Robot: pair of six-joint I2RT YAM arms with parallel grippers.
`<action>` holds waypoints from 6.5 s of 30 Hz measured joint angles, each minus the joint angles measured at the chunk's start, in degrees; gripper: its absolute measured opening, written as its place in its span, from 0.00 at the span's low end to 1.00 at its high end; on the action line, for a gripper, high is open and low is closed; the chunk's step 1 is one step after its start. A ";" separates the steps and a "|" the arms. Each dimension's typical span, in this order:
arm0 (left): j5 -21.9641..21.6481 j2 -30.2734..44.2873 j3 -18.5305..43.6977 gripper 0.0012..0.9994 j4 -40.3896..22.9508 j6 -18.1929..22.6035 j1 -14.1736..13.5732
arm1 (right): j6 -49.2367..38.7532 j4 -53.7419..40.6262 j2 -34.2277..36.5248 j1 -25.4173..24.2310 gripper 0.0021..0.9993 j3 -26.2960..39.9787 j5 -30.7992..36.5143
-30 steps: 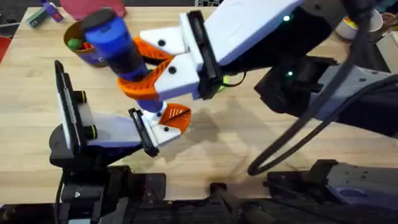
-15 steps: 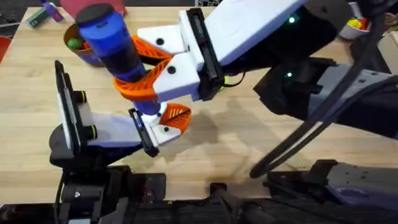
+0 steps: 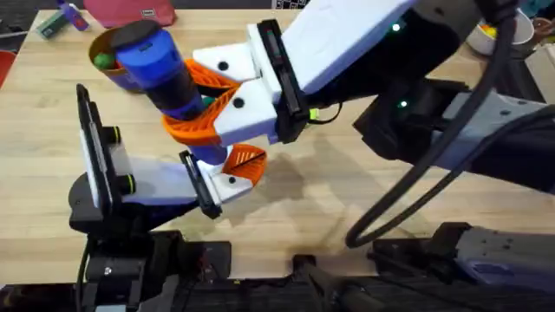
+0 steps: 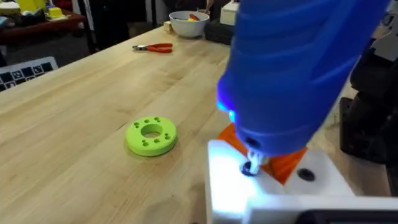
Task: Pick up the gripper from the table and insert it into the empty holder that is missing its gripper. Then pick up a screw, insert it into the mounting hole, and use the screwdriver to tighten it. Finally, clean up the table by picking up the vegetable and placing it into the bucket.
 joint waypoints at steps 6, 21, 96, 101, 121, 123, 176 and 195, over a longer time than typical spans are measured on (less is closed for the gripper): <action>0.00 0.00 0.00 0.01 -0.02 0.00 0.00 | -0.92 -0.22 0.00 -0.02 0.02 0.00 0.00; 0.11 0.01 0.00 0.01 -0.04 0.00 0.00 | -1.52 -2.62 -0.10 -0.78 0.02 0.22 -0.87; 0.39 0.00 0.00 0.01 -0.07 0.09 0.00 | -58.35 -91.72 28.40 -31.87 0.02 24.87 65.34; 0.37 0.00 0.00 0.04 -0.08 0.13 0.00 | -56.78 -90.77 27.61 -31.85 0.41 24.94 67.15; -10.07 0.00 0.38 0.98 1.46 -6.26 0.58 | -12.12 -94.27 -10.79 -26.63 0.99 26.58 65.38; -14.39 0.11 2.92 0.98 -4.28 -5.67 1.01 | -7.77 -97.36 -13.30 -26.20 0.99 26.58 64.96; -61.46 108.08 74.14 0.68 -44.02 31.49 1.05 | 13.60 -109.28 -39.62 -24.50 0.99 0.22 61.53; -63.63 108.21 92.78 0.03 -55.89 23.26 1.68 | 13.63 -109.23 -39.61 -24.50 0.99 0.20 61.53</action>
